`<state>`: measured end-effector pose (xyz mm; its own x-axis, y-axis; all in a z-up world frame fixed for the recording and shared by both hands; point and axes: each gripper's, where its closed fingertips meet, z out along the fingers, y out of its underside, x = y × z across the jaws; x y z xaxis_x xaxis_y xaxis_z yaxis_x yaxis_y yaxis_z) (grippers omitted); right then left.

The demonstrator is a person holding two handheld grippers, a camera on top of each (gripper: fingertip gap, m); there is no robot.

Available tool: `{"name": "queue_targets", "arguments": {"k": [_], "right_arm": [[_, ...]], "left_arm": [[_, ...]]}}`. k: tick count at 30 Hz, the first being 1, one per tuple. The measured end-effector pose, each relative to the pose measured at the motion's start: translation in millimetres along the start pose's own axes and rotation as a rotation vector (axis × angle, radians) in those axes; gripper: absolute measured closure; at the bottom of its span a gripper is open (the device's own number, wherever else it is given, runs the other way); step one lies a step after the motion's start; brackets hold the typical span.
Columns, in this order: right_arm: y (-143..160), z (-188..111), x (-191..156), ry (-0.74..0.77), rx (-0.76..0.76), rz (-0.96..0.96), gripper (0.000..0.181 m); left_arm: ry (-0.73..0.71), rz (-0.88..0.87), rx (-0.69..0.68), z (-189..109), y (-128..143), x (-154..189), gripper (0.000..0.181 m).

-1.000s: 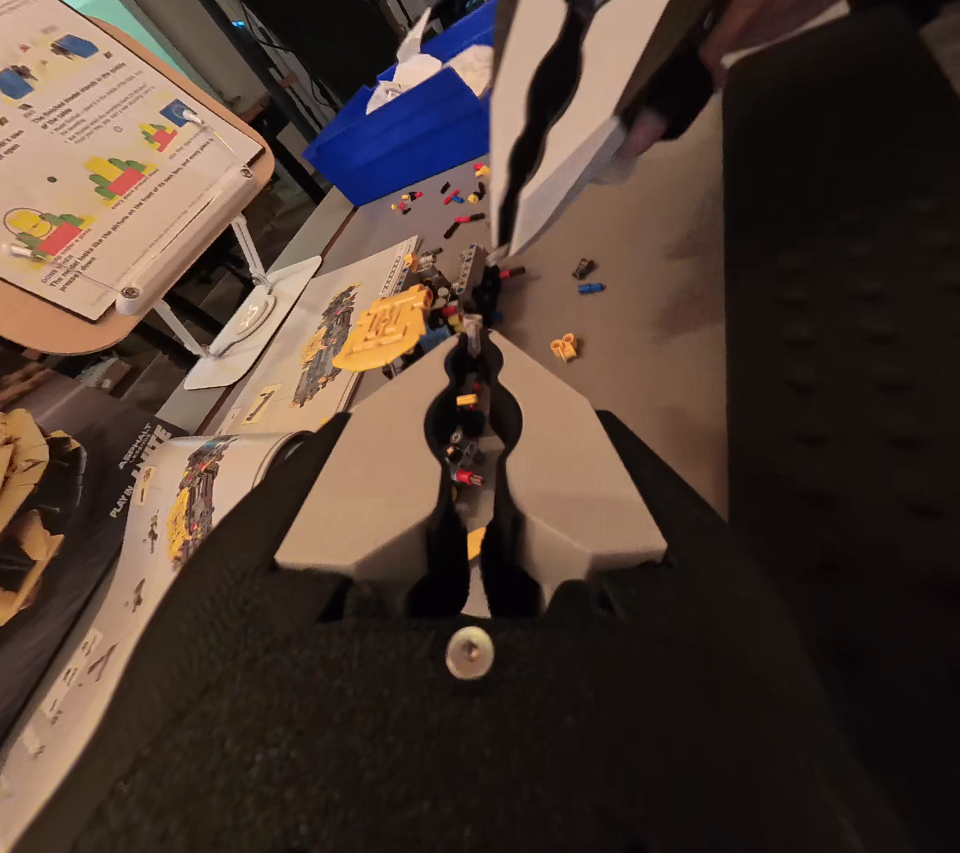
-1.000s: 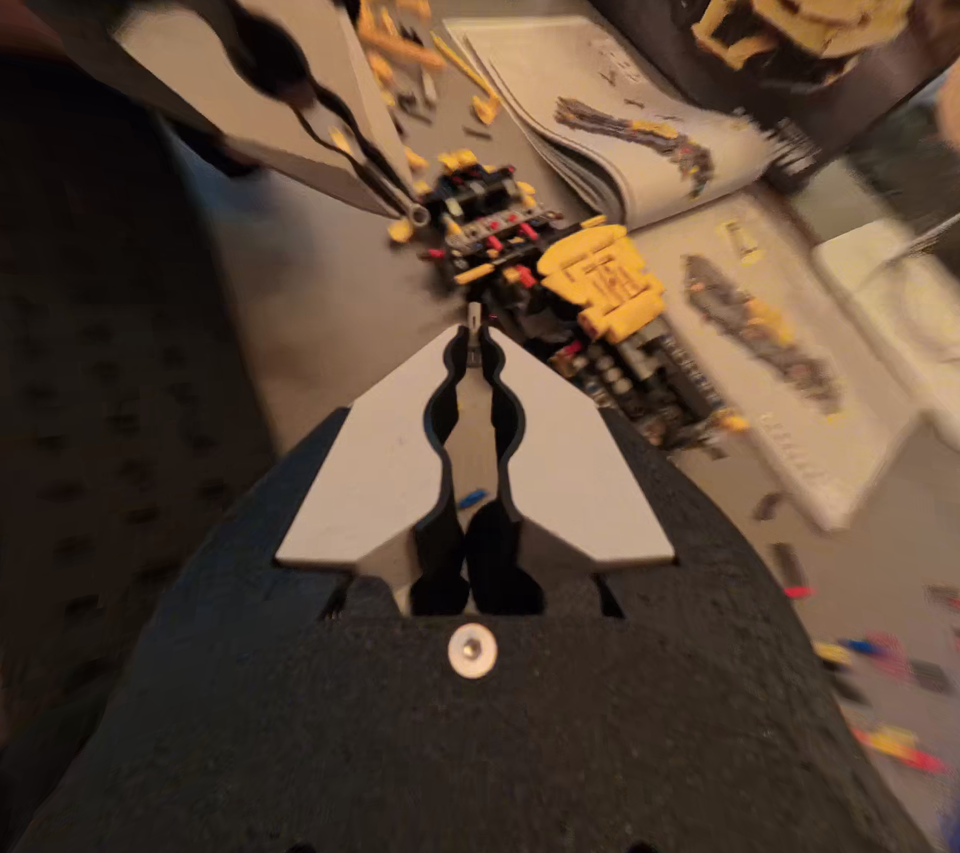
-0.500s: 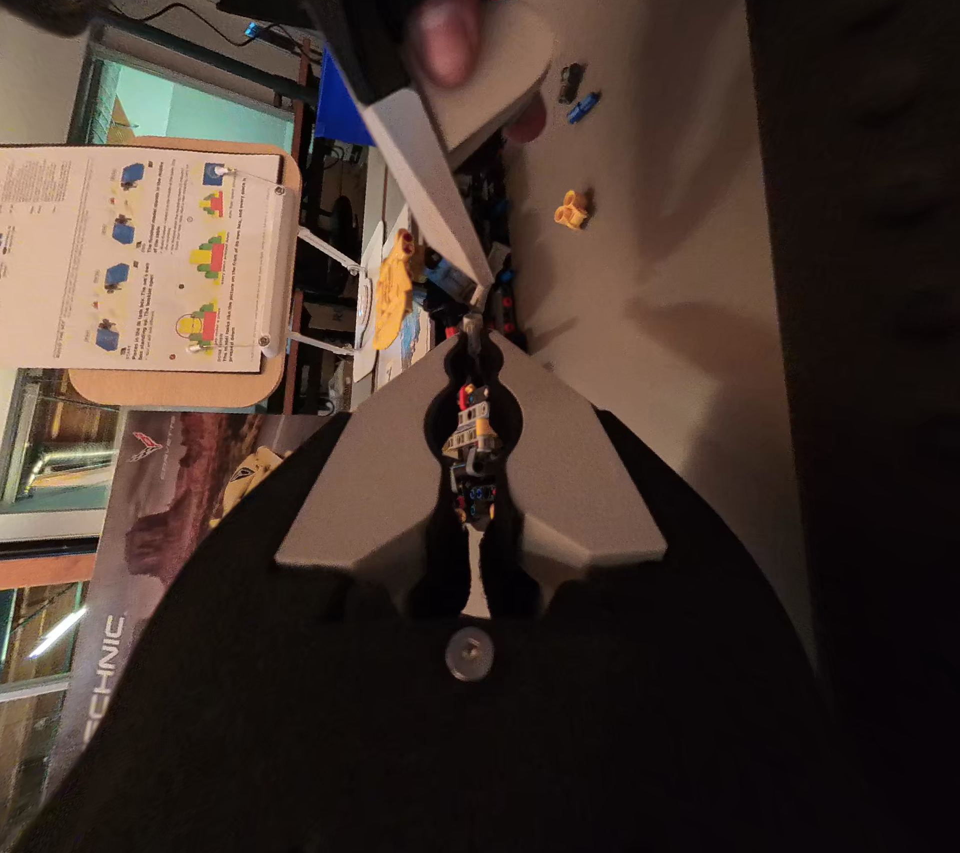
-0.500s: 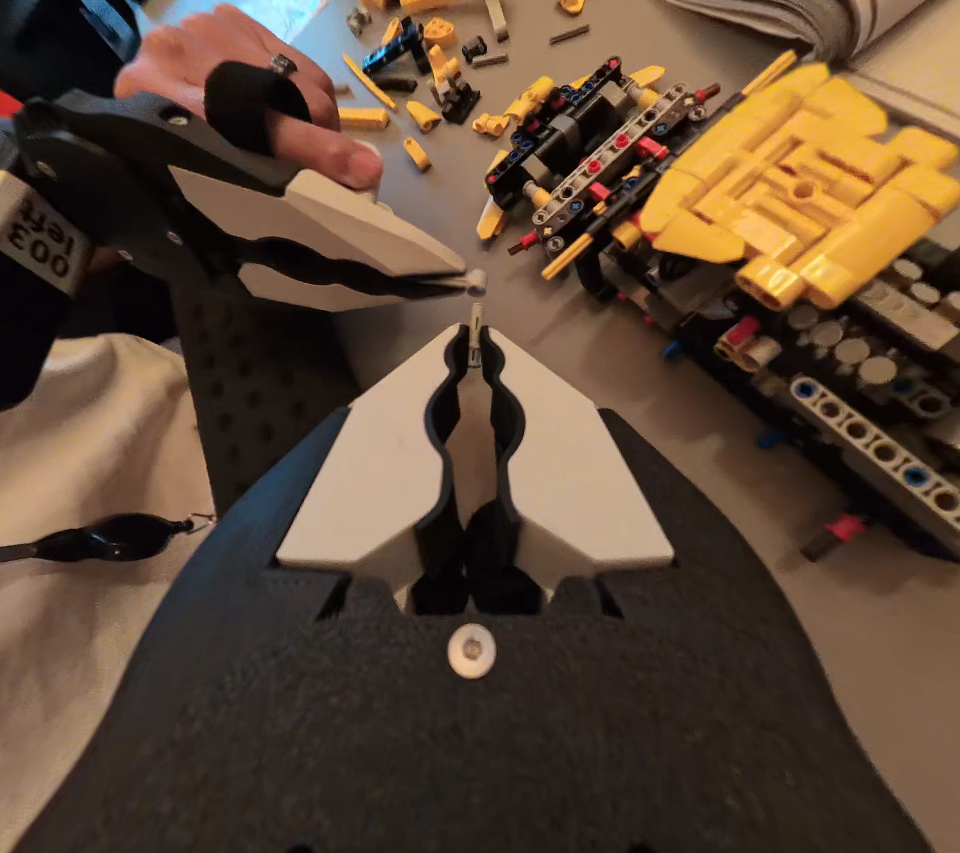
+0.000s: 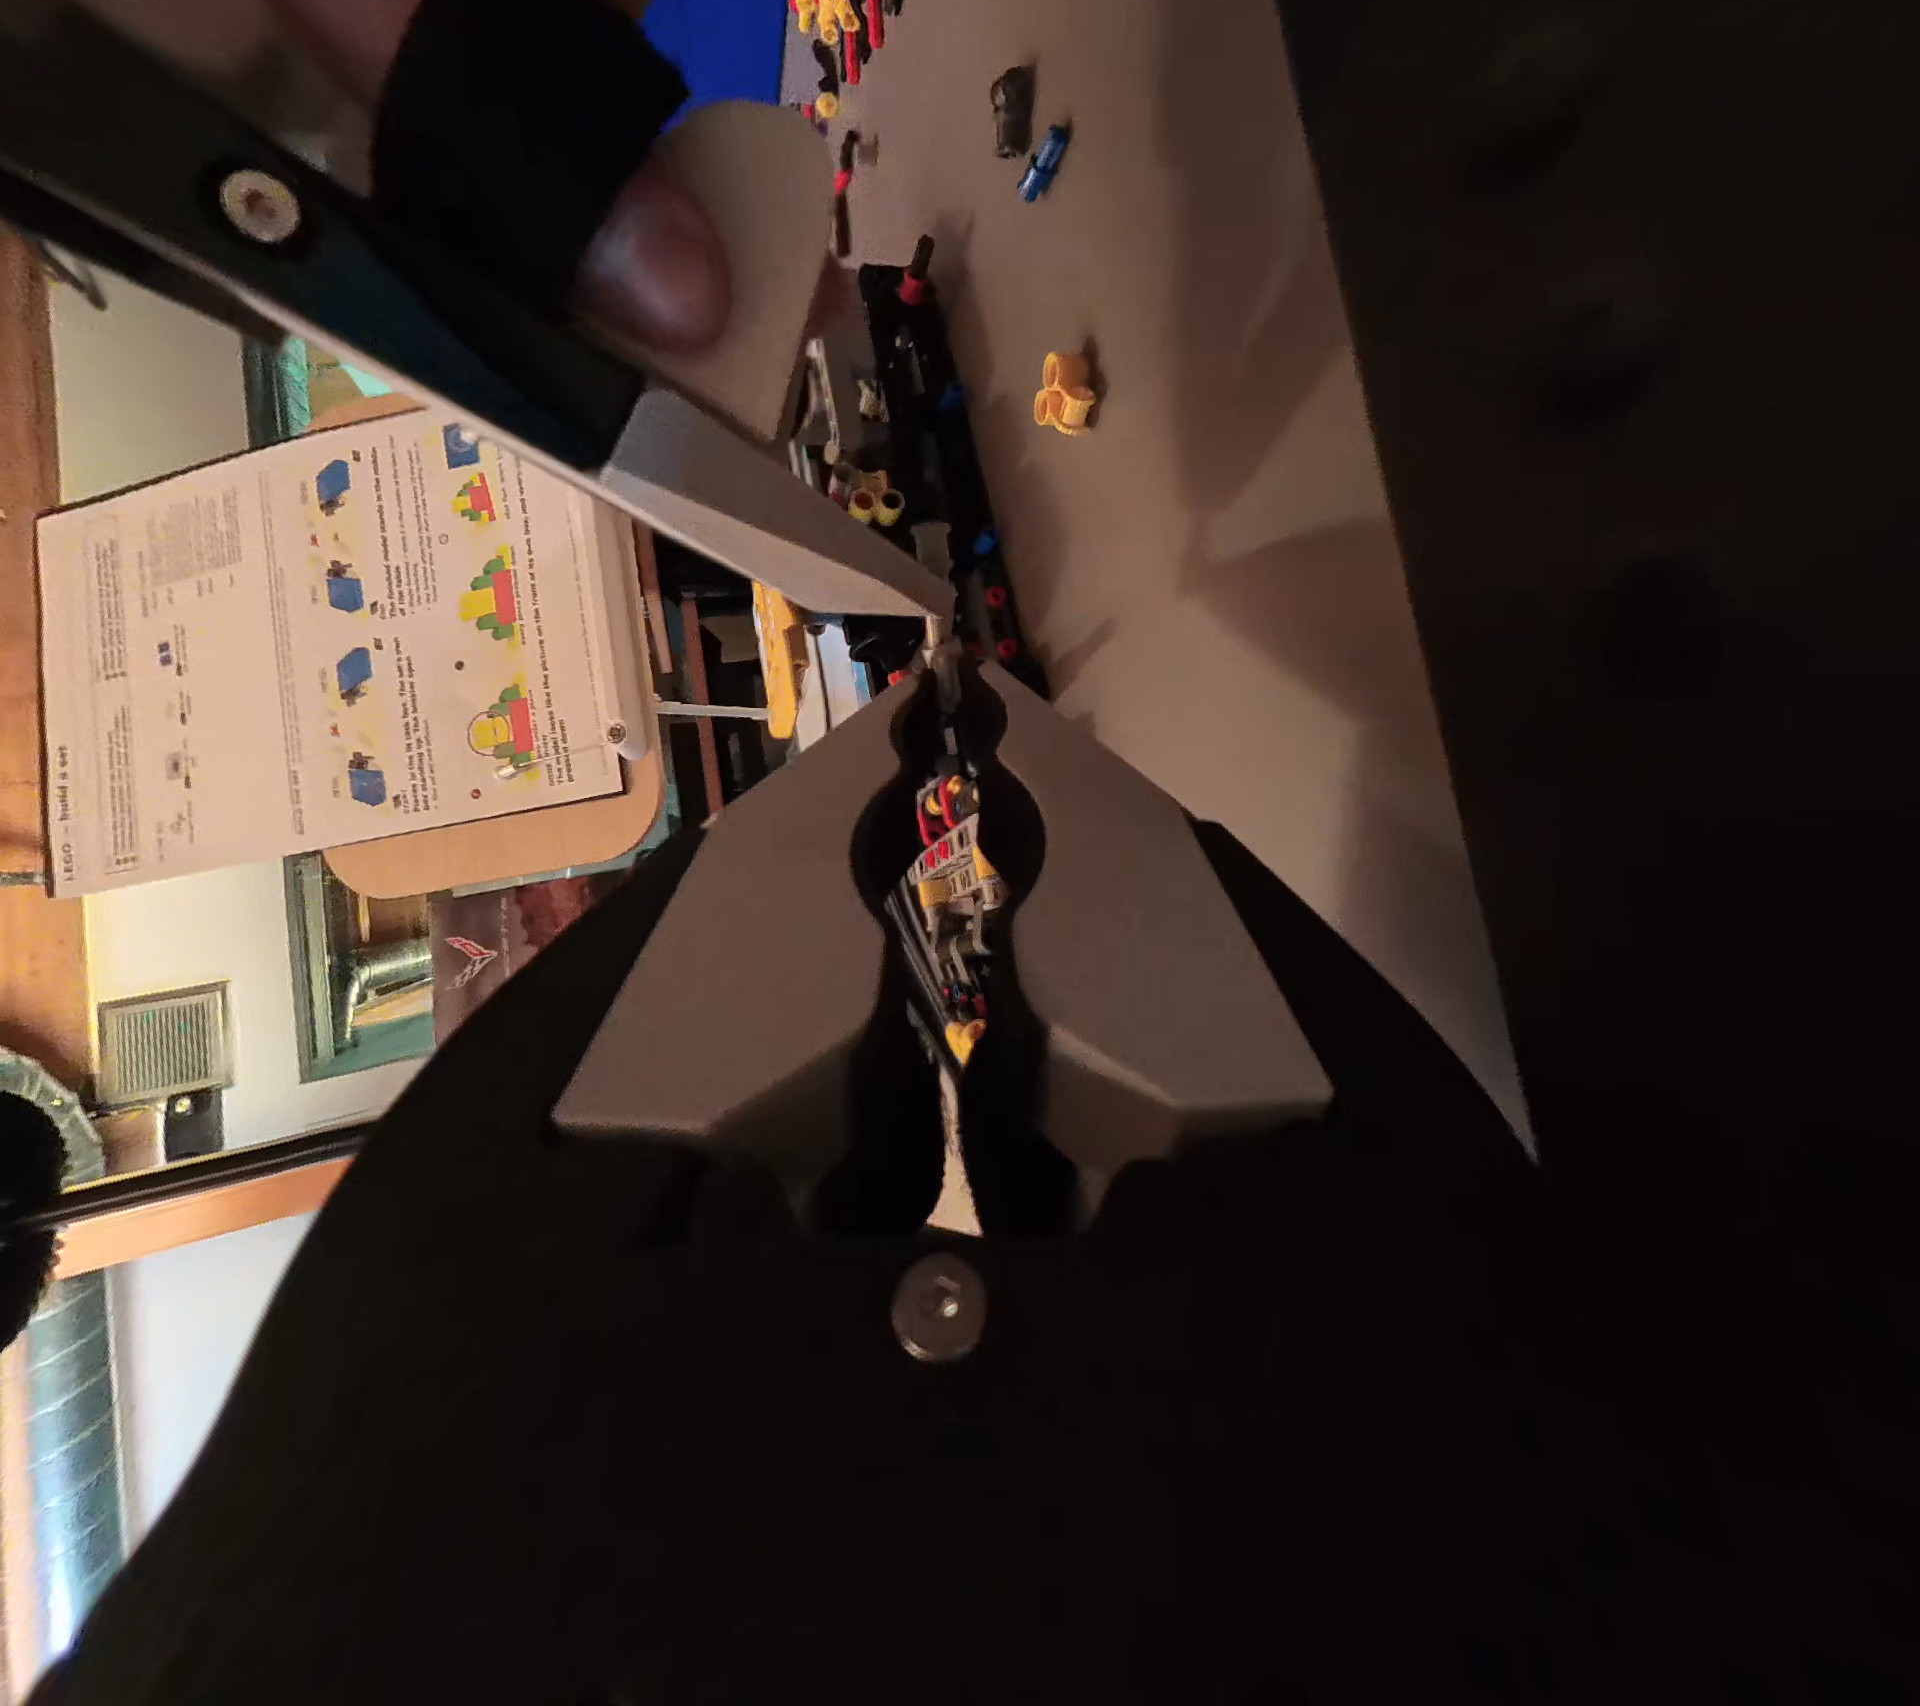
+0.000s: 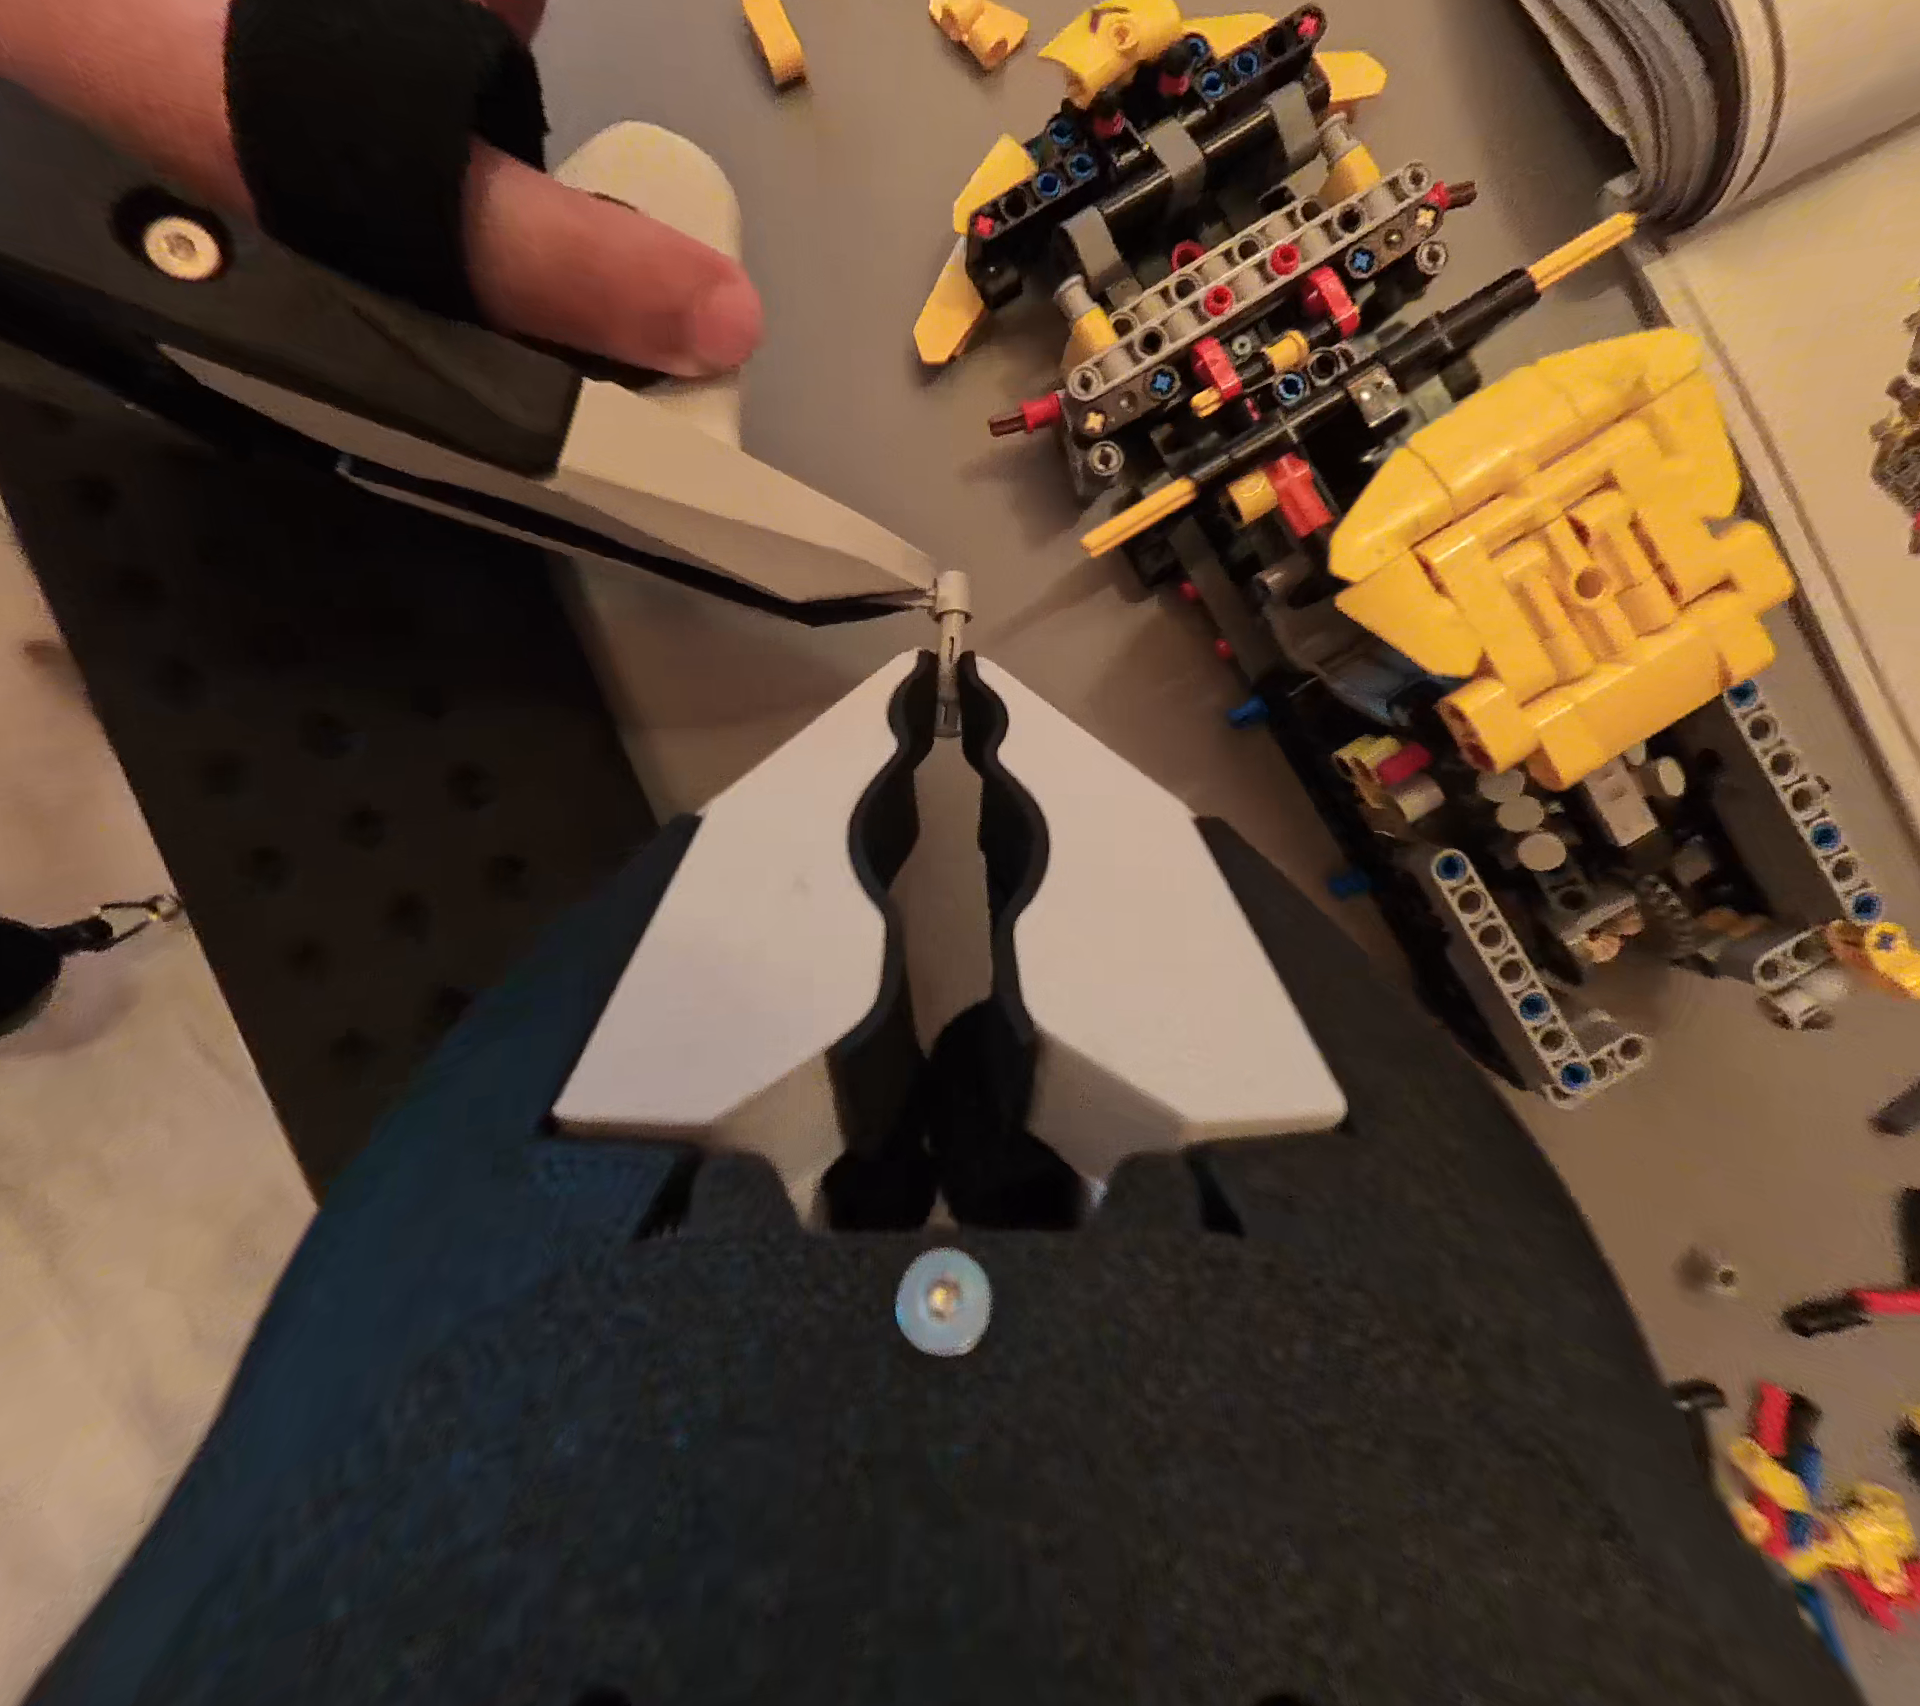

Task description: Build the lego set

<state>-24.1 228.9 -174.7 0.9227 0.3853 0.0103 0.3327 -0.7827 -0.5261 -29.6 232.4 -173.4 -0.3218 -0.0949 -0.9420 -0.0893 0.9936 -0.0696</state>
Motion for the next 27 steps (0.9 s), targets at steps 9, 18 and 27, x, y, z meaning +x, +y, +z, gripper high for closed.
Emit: {"name": "queue_targets", "arguments": {"k": [9, 18, 27], "right_arm": [[2.4, -3.3, -2.6, 0.014, -0.031, -0.281, 0.178], [9.6, -3.4, -7.3, -0.301, -0.138, -0.012, 0.178], [5.3, -1.3, -12.8, -0.463, -0.186, 0.197, 0.179]], "left_arm": [[0.014, -0.021, 0.057, -4.4, -7.4, 1.1, 0.18], [0.06, 0.285, 0.059, -3.1, -10.7, 6.0, 0.18], [0.135, 0.415, 0.088, -7.2, -7.4, 3.1, 0.179]]}}
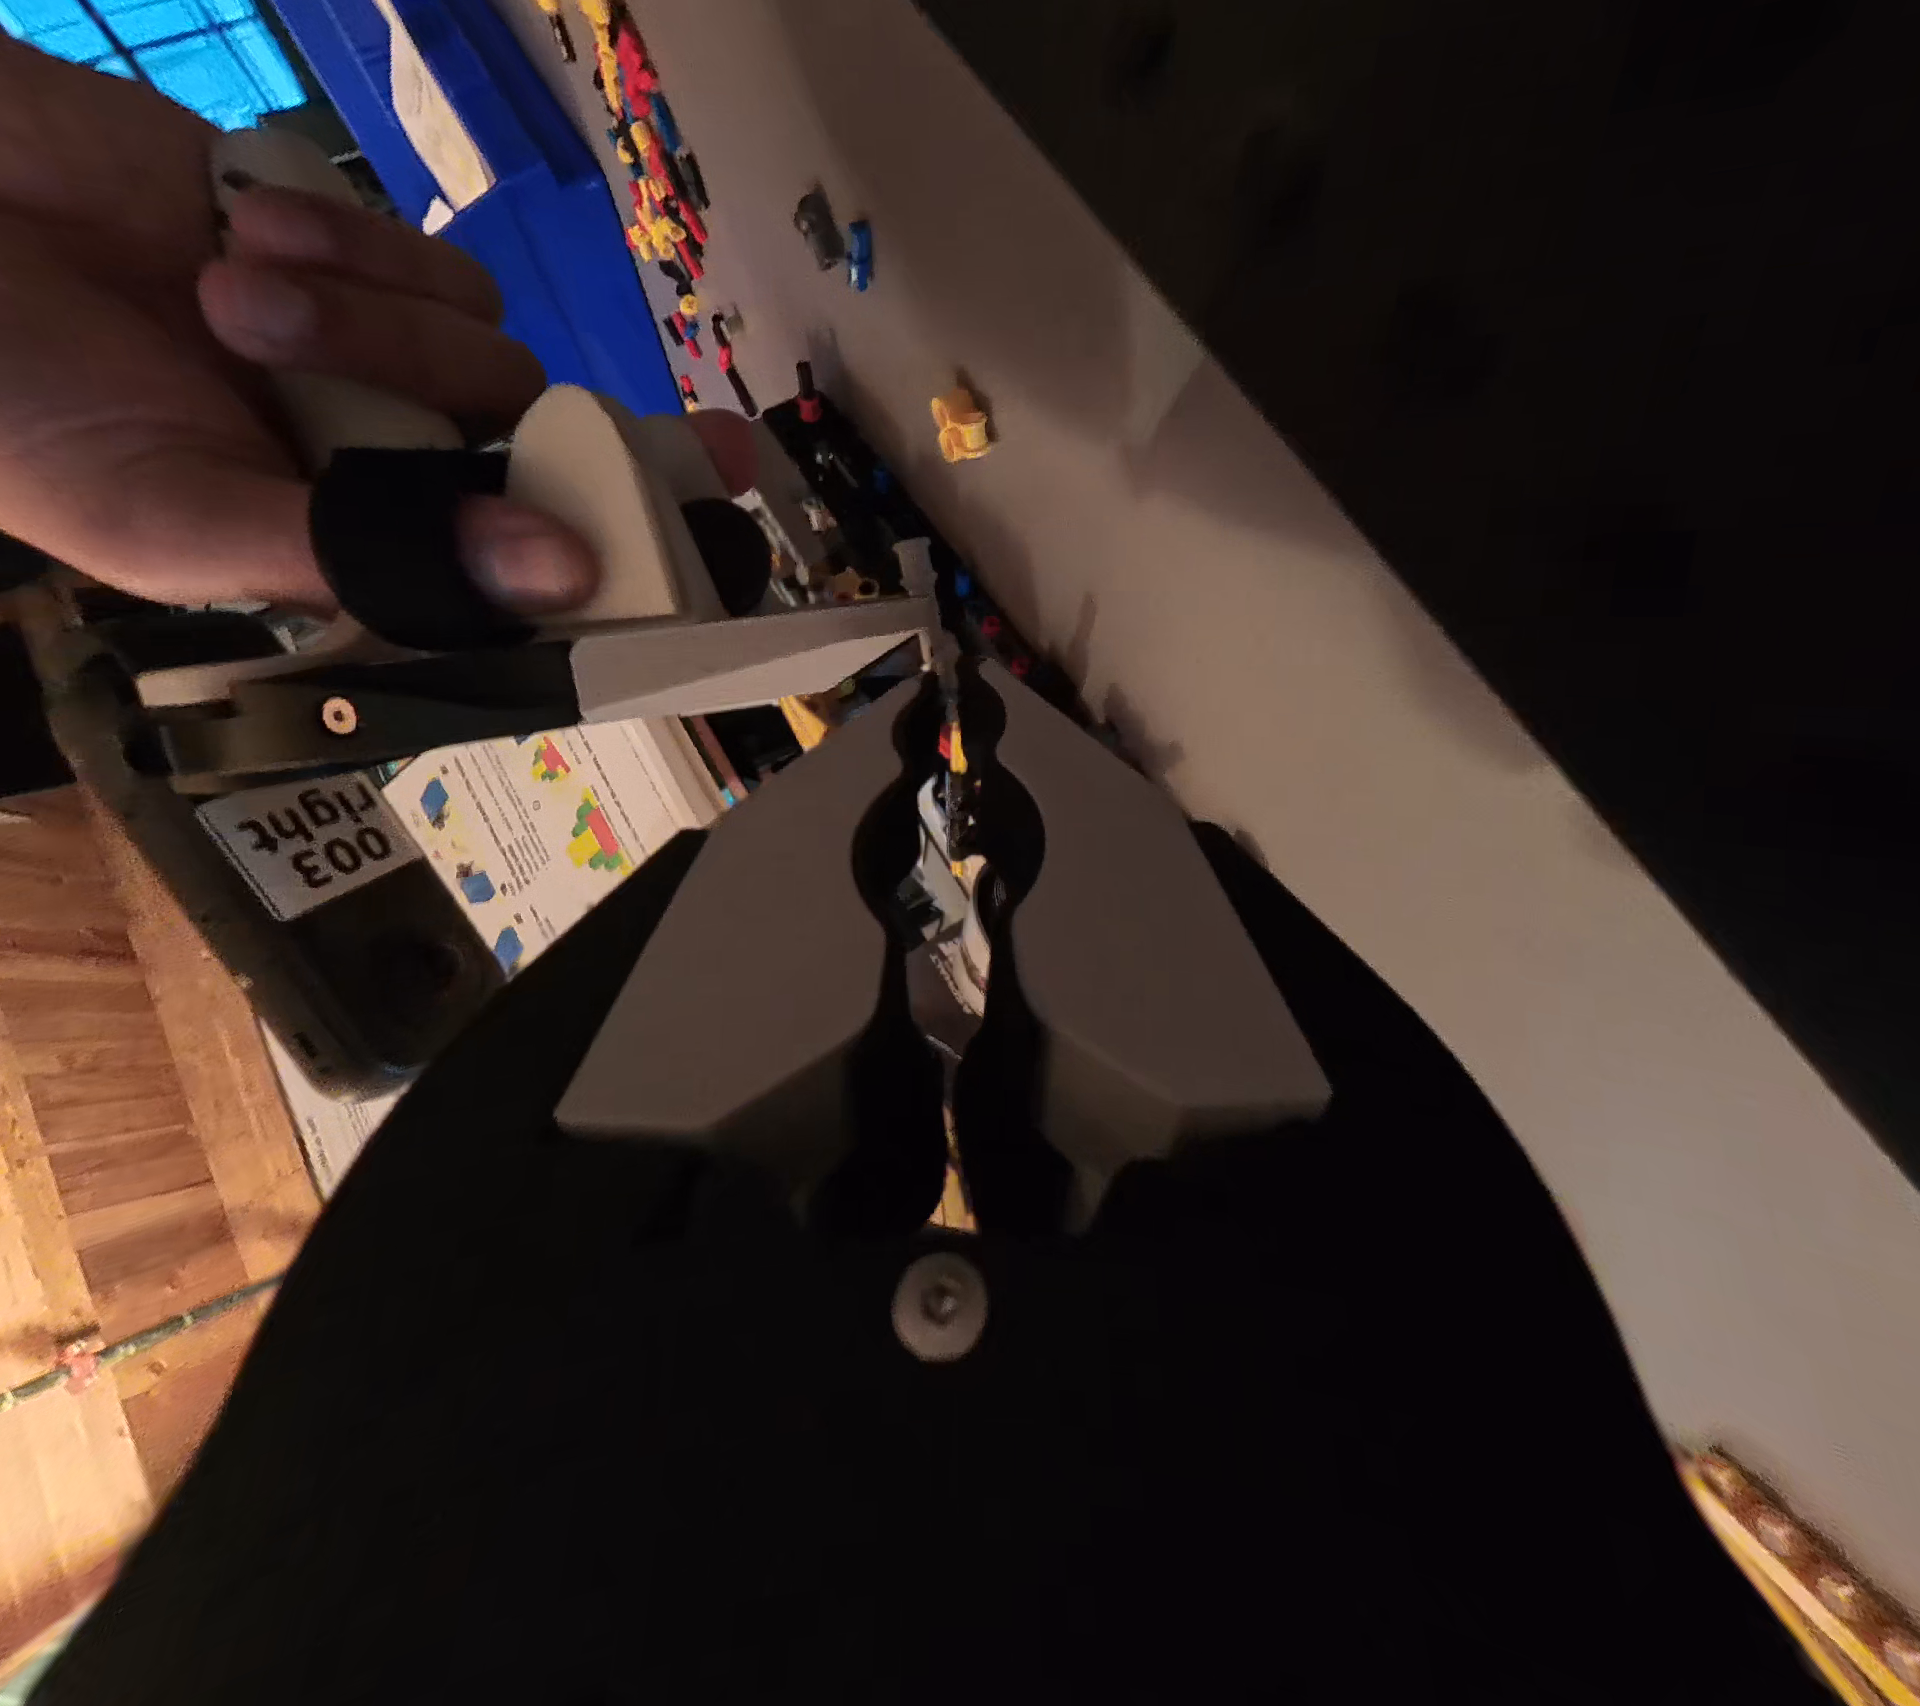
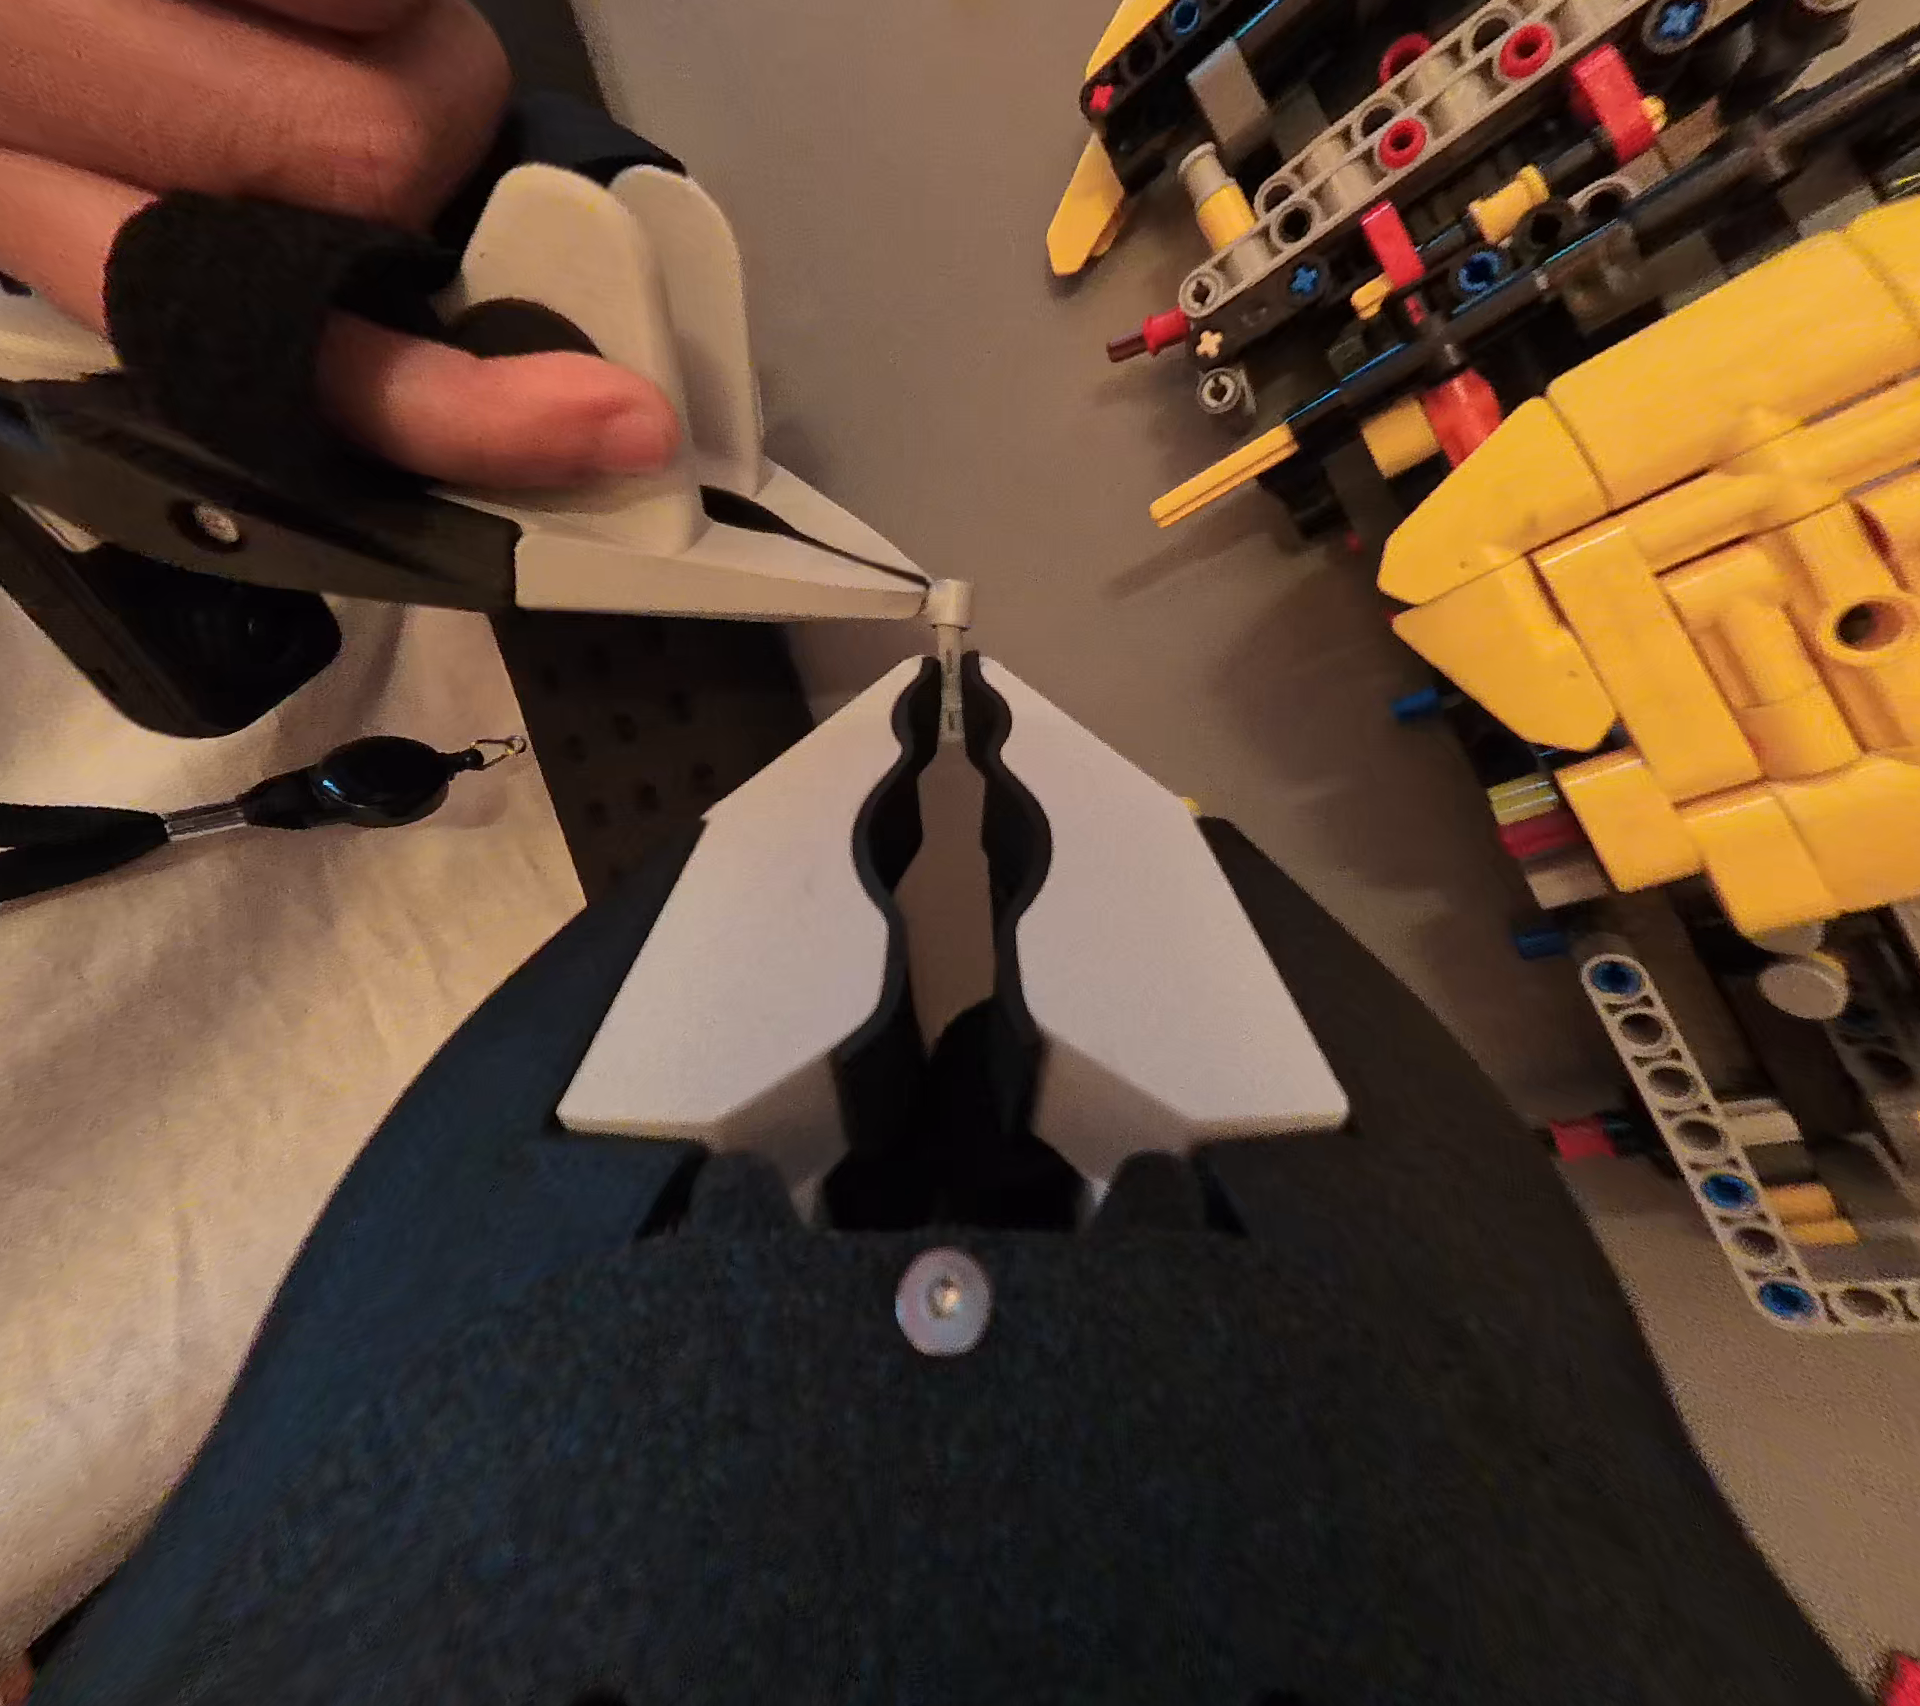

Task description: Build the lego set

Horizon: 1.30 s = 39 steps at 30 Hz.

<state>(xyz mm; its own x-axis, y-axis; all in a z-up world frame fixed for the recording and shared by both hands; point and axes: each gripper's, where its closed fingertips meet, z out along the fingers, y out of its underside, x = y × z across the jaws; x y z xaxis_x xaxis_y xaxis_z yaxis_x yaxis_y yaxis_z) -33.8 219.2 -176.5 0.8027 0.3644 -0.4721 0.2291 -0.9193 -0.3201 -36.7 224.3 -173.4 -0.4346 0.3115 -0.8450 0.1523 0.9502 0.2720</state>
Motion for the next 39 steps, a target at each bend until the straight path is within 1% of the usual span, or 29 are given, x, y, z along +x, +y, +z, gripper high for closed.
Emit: {"name": "queue_targets", "arguments": {"k": [4, 6, 8, 10, 13, 15, 17, 19, 20, 22, 23, 24, 27, 29, 31, 32, 33, 35, 36, 37, 38, 39], "right_arm": [[5.5, 7.8, 1.4, 0.047, -0.064, -0.04, 0.179], [4.6, 5.3, 1.5, 0.048, -0.066, -0.052, 0.179], [0.6, 0.2, 3.6, 0.043, -0.02, -0.048, 0.179], [2.4, 0.2, 6.0, 0.052, -0.012, -0.064, 0.179], [7.6, 3.5, 7.9, 0.08, 0.006, -0.089, 0.179], [8.9, 2.7, 7.7, 0.089, 0.044, -0.121, 0.179], [10.7, 2.0, 8.9, 0.141, 0.076, -0.185, 0.178], [21.4, 1.4, 26.4, 0.291, 0.044, -0.255, 0.178], [27.5, 0.9, 33.7, 0.339, 0.035, -0.272, 0.178], [34.6, 3.8, 34.6, 0.336, 0.094, -0.278, 0.178], [37.1, 4.5, 34.6, 0.337, 0.125, -0.283, 0.178], [39.5, 5.6, 30.6, 0.32, 0.148, -0.301, 0.178], [49.1, 9.9, 33.2, 0.358, 0.146, -0.338, 0.177], [48.0, 9.9, 33.1, 0.37, 0.197, -0.338, 0.177], [44.9, 4.0, 35.5, 0.375, 0.25, -0.304, 0.158], [39.8, -1.1, 29.5, 0.324, 0.308, -0.279, 0.155], [31.0, -9.3, 18.0, 0.242, 0.4, -0.257, 0.155], [6.6, -37.2, -10.0, 0.026, 0.656, -0.195, 0.156], [-5.0, -53.1, -21.3, -0.1, 0.781, -0.141, 0.156], [-13.6, -64.5, -28.1, -0.224, 0.868, -0.068, 0.155], [-19.6, -70.9, -35.8, -0.363, 0.917, -0.002, 0.153], [-24.3, -77.5, -47.4, -0.525, 0.959, 0.048, 0.151]], "left_arm": [[0.058, 0.065, 0.032, 1.7, -5.9, 8.6, 0.18], [0.067, 0.089, 0.039, 1.6, -5.0, 7.6, 0.18], [0.072, 0.078, 0.047, 3.0, -2.7, 7.9, 0.18], [0.074, 0.073, 0.05, 5.3, -4.7, 8.7, 0.18], [0.084, 0.0, 0.074, 7.9, -9.7, 10.9, 0.18], [0.092, -0.098, 0.091, 7.6, -11.7, 9.4, 0.18], [0.102, -0.165, 0.107, 8.4, -11.9, 9.1, 0.179], [0.136, -0.275, 0.115, 9.8, -9.3, 11.5, 0.179], [0.133, -0.314, 0.095, 10.8, -2.7, 11.5, 0.179], [0.121, -0.426, 0.057, 10.3, 10.9, 9.7, 0.179], [0.129, -0.511, 0.065, 8.4, 12.4, 8.9, 0.179], [0.142, -0.595, 0.078, 6.1, 11.1, 8.8, 0.178], [0.114, -0.821, 0.15, -0.2, 0.5, -0.8, 0.178], [0.11, -0.979, 0.217, -3.8, -6.2, -6.6, 0.178], [0.069, -1.115, 0.279, -8.3, -2.4, -16.6, 0.178], [0.05, -1.182, 0.328, -12.1, -0.2, -23.7, 0.178], [0.024, -1.24, 0.395, -18.2, 0.9, -33.4, 0.177], [-0.086, -1.302, 0.548, -35.9, 4.7, -58.8, 0.177], [-0.145, -1.306, 0.614, -45.4, 6.7, -69.5, 0.178], [-0.203, -1.298, 0.653, -52.9, 9.3, -77.4, 0.178], [-0.235, -1.269, 0.682, -58.0, 8.4, -81.0, 0.178], [-0.256, -1.236, 0.682, -60.0, 7.3, -81.7, 0.178]]}}
